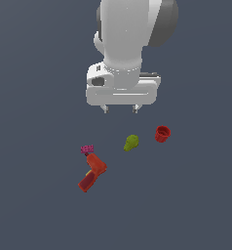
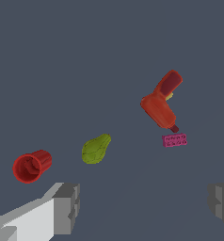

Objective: Pick up a designated object from a clutter of objects.

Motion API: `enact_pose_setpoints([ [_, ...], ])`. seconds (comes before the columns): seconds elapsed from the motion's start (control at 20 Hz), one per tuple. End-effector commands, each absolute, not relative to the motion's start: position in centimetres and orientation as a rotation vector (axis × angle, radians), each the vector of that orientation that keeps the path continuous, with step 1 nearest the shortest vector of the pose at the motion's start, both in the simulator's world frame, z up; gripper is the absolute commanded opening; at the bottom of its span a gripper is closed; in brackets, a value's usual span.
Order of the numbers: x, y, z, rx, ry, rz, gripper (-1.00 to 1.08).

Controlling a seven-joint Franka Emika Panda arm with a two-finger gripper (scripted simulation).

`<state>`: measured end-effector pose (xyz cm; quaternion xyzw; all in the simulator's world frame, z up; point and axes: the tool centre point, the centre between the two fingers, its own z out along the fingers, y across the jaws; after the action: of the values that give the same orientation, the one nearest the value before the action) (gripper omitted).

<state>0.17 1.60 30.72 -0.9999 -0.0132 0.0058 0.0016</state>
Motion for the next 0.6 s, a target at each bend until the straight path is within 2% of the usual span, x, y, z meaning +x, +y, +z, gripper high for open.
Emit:
enact_pose_setpoints([
  [0.0, 0.2, 1.6, 30.7, -3.138, -0.041, 0.018, 1.0],
  [0.55, 0.4, 3.1, 31.2, -3.116, -0.018, 0.025, 1.0],
])
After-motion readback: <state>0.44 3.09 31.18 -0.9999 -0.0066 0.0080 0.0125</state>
